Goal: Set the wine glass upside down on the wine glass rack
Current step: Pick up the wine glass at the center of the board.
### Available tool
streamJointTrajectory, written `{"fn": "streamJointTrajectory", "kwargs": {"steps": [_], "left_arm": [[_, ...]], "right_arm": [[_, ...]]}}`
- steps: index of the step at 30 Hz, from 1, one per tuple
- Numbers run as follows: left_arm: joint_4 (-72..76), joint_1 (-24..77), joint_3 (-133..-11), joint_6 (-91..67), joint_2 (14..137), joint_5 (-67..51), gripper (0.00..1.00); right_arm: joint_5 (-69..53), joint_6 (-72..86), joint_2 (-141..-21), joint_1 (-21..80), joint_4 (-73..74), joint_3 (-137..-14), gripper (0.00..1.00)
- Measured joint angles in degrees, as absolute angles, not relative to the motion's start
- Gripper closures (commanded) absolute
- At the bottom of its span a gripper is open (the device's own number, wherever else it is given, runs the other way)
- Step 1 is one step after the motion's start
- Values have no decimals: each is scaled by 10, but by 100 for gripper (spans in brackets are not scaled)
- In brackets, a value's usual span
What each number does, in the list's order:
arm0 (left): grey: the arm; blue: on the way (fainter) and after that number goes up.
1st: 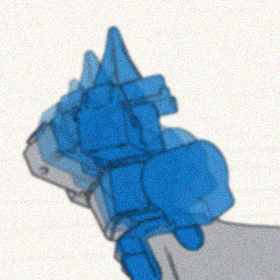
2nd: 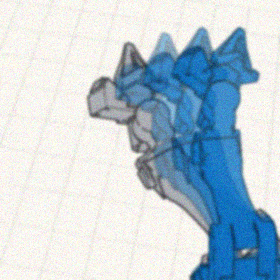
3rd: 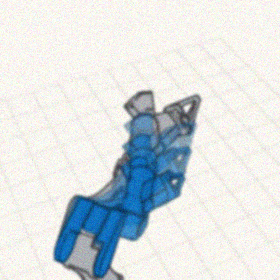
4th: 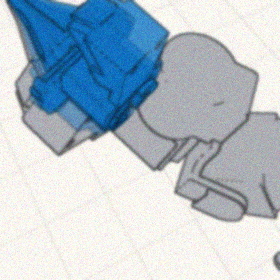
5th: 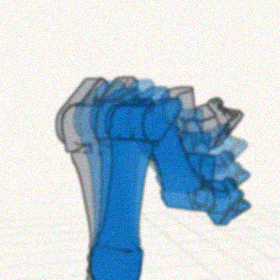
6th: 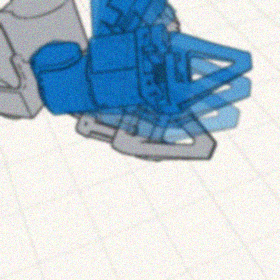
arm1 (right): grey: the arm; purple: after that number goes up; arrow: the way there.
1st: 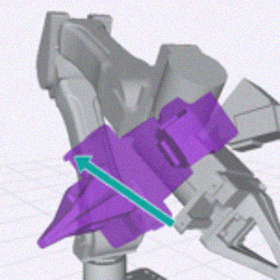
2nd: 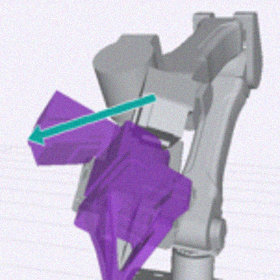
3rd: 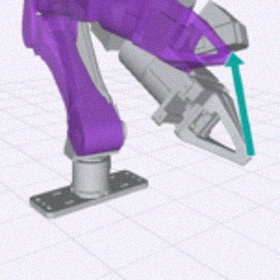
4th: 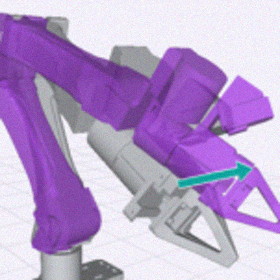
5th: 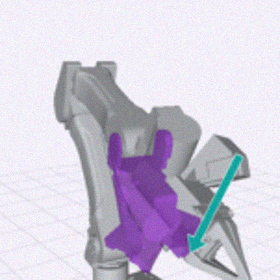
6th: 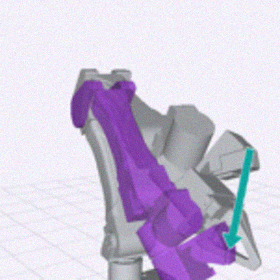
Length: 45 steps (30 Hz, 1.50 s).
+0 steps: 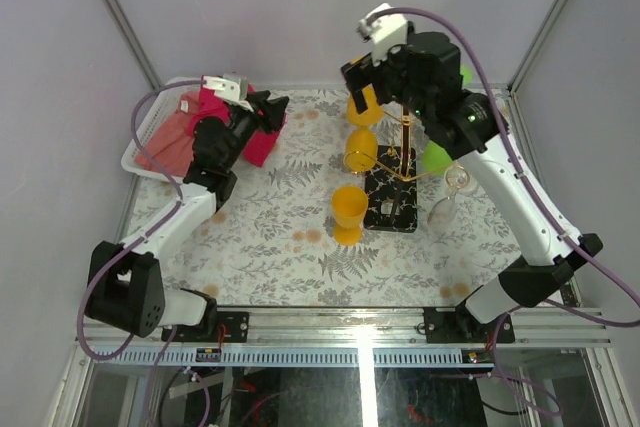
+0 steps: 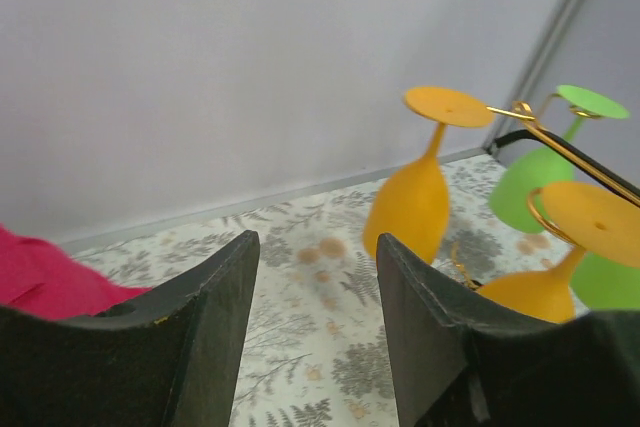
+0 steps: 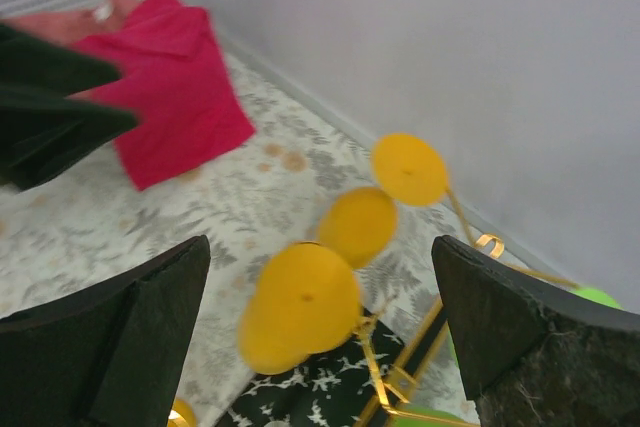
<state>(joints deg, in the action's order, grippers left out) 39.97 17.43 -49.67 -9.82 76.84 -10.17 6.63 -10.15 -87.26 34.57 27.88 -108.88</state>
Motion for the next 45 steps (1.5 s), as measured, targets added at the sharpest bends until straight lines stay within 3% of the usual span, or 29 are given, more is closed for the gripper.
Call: {"fn": "streamJointTrajectory", "kwargs": {"steps": [5, 14, 25, 45], "left_arm": [[285, 155, -556, -82, 762, -78, 50], [197, 134, -579, -72, 757, -58, 50], [167, 116, -579, -66, 749, -56, 50], [138, 104, -537, -67, 695, -50, 50]], "right_arm": [[28, -103, -905, 401, 346, -1144, 1], [-26, -56, -1004, 438, 458, -1233, 23], [-52, -25, -1085, 514, 561, -1298, 26], [61, 3, -1088, 608, 659, -1182, 35]]}}
